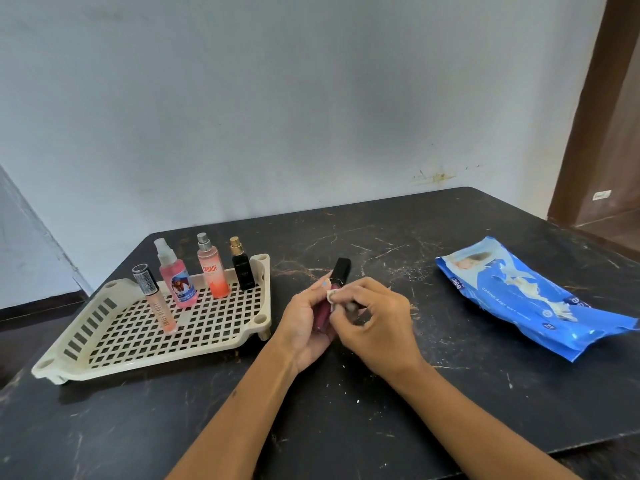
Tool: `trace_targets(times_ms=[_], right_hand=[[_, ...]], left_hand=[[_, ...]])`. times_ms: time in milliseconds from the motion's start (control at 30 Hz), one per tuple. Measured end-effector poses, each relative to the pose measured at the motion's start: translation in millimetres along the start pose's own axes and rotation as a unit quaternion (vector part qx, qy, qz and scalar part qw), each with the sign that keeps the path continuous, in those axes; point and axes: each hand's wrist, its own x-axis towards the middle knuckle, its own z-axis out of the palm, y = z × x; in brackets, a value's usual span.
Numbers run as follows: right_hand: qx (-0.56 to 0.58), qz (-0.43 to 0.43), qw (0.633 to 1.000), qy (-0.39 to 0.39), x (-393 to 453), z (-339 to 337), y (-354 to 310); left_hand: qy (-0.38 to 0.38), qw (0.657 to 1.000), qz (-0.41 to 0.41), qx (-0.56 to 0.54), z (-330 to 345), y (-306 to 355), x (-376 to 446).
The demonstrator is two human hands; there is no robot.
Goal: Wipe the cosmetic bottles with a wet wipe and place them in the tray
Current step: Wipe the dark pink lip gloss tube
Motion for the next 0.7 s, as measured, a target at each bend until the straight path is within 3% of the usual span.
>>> trace_targets(times_ms=[167, 300, 433, 600, 700], right_hand=[[-0.021, 0.072, 0.995, 0.071, 7.9, -9.1, 6.3], [-0.029, 0.087, 0.992, 0.083, 9.4, -11.4, 8.0], [-0.031, 0.058, 0.996, 0.059, 7.6, -8.7, 7.9], [0.013, -0.031, 0.999, -0.041, -4.6, 2.2, 1.9], [0.001, -0.007, 1.000, -0.012, -1.6, 1.6, 4.4]], left_hand=[[-0.046, 0.998, -0.040, -0.030, 4.5, 1.7, -5.2], [-0.053, 0.997, -0.051, -0.037, 4.5, 1.9, -6.6], [-0.028, 0.997, -0.056, -0.039, 2.4, 1.9, -5.6], [0.013, 0.995, -0.076, -0.056, -4.4, 5.1, 1.4], [0.007, 0.995, -0.074, -0.066, -4.2, 4.5, 2.1]])
